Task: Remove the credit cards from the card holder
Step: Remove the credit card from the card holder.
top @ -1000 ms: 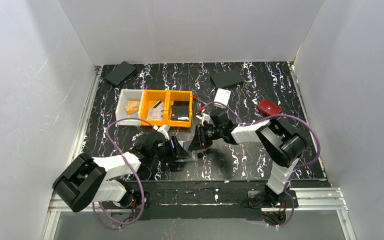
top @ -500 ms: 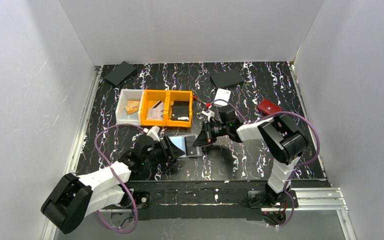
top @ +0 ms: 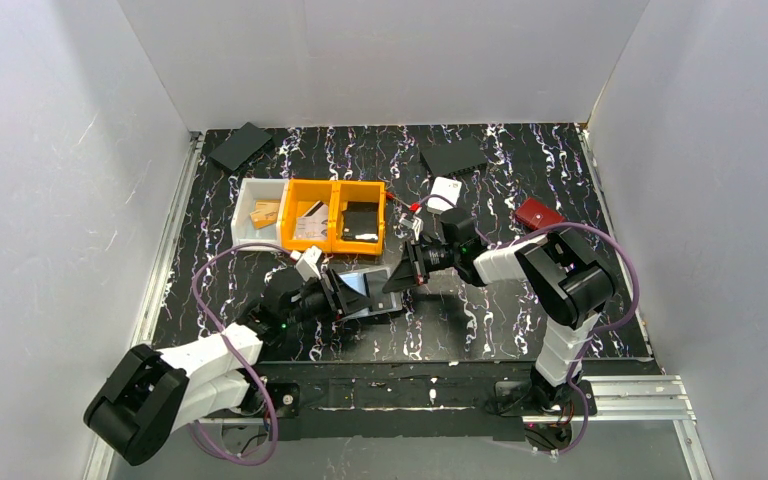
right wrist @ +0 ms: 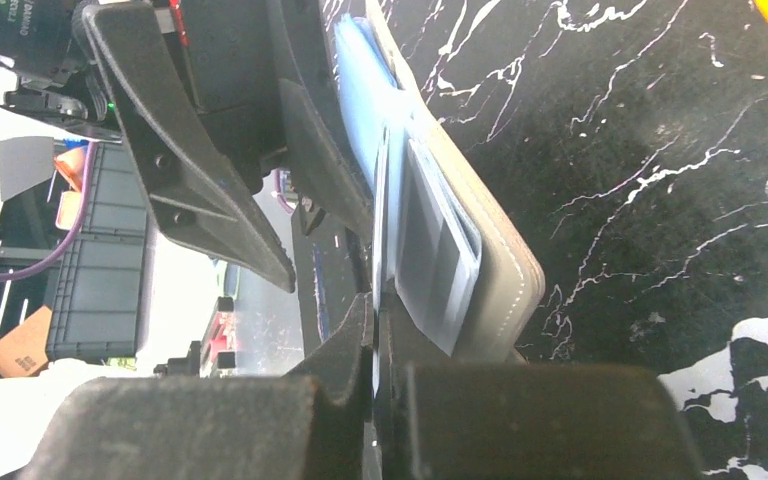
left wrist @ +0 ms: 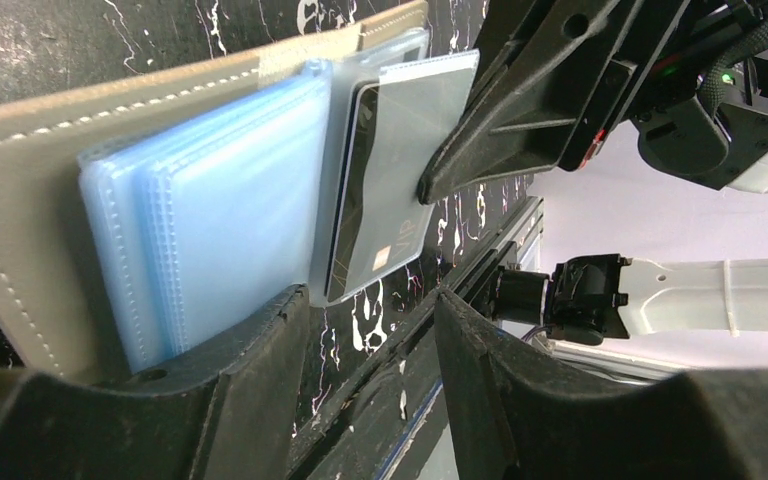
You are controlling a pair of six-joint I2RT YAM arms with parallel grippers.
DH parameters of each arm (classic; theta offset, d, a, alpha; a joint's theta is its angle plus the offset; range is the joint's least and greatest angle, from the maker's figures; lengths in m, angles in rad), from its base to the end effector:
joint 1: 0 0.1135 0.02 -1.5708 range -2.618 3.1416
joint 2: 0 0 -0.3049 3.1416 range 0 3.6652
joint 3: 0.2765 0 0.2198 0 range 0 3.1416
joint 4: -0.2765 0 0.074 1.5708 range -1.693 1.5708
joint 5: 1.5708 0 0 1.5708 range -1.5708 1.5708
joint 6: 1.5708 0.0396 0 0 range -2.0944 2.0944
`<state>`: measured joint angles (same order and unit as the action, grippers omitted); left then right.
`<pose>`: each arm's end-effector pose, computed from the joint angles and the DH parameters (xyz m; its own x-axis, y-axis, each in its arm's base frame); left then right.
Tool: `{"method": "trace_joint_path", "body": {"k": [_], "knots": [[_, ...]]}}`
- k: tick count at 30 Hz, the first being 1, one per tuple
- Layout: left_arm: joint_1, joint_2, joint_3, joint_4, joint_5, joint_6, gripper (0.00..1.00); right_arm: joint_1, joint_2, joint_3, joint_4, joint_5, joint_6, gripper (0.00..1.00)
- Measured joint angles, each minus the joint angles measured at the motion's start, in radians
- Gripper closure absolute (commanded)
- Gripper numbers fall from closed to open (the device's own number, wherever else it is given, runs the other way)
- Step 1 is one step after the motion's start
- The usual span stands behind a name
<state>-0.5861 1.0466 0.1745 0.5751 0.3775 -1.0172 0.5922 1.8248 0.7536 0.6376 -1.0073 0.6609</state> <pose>0.1213 -0.0981 0.2217 -0.8153 -0.4078 -0.4110 0.2173 0.4424 -0.8701 0.2609 0.2158 0.2118 -0.8489 -0.1759 -0.4984 -0.5239 0.1558 0.8374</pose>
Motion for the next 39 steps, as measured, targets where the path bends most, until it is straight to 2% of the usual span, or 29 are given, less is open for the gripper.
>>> {"method": "trace_joint_path", "body": {"k": [4,11,14,18,27,32,35,39], "knots": [[0.005,0.012,0.000,0.012,-0.003,0.003,0.54,0.000,0.000,0.000,0.019,-0.019,0.010,0.99],[0.011,0.048,0.000,0.038,0.003,0.018,0.71,0.009,0.001,0.000,0.066,-0.045,0.040,0.99],[0.015,0.050,0.000,0.053,0.005,0.023,0.75,0.010,0.002,0.000,0.077,-0.051,0.047,0.99],[0.015,-0.026,-0.018,0.074,0.004,0.029,0.68,0.013,0.011,0.000,0.080,-0.069,0.051,0.99],[0.022,0.042,-0.016,0.099,0.022,0.029,0.72,0.031,0.016,0.000,0.107,-0.072,0.077,0.99],[0.024,0.058,-0.017,0.126,0.034,0.026,0.85,0.030,0.016,0.000,0.121,-0.074,0.083,0.99],[0.028,0.076,-0.017,0.134,0.042,0.027,1.00,0.030,0.018,0.000,0.123,-0.077,0.087,0.99],[0.033,0.093,-0.019,0.143,0.058,0.028,1.00,0.026,0.030,0.000,0.121,-0.077,0.087,0.99]]}}
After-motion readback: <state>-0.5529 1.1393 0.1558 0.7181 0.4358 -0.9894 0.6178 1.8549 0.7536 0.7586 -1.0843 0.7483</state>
